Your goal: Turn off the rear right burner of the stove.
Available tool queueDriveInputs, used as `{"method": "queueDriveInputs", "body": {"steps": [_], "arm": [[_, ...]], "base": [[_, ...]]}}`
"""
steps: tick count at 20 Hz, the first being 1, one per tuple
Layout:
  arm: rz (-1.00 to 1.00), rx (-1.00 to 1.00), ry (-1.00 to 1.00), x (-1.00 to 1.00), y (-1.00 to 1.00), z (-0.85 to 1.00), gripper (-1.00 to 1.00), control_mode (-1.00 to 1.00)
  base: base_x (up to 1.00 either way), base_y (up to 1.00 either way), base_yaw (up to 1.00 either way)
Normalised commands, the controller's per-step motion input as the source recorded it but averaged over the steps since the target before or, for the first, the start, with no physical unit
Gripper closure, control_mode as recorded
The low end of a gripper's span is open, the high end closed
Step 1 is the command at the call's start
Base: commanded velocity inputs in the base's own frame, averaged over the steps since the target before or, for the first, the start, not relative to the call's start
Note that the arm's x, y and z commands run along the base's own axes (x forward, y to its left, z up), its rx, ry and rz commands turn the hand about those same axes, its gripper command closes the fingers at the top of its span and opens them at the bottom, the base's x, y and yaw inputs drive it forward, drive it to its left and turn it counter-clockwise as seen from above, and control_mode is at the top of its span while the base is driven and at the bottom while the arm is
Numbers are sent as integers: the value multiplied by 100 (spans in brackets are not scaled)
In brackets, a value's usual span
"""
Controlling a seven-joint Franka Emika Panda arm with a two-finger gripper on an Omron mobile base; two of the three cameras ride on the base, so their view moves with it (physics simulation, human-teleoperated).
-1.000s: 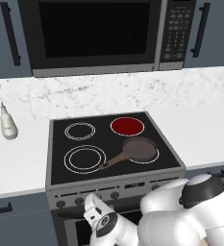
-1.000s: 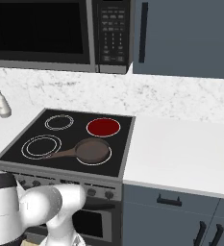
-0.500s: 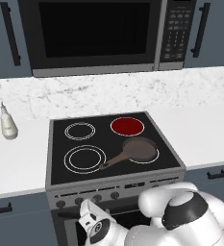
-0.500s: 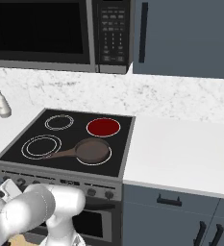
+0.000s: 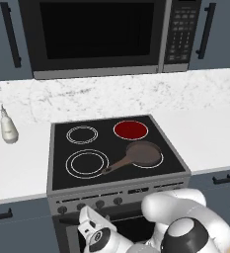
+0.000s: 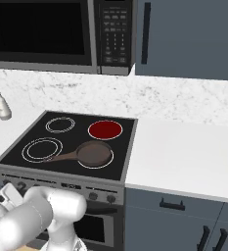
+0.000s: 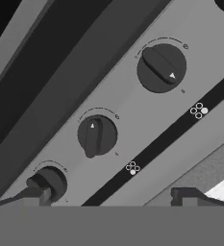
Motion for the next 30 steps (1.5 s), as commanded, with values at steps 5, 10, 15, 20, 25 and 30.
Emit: {"method": "queueDriveInputs", "body": {"steps": [5,10,15,20,25,30], "arm": [[1,0,0,19,-5,-2,-100,-100],[0,0,0,24,-1,-1,-100,-100],[2,0,-1,4,-7,-16,-100,-100],[2,0,-1,5,-8,-3,-100,-100],[0,0,0,19,0,-4,-100,-100],[0,0,-1,22,0,-15,-100,-100]], "base": [[0,0,0],[0,0,0],[0,0,0],[0,0,0],[0,0,0],[0,0,0]]}}
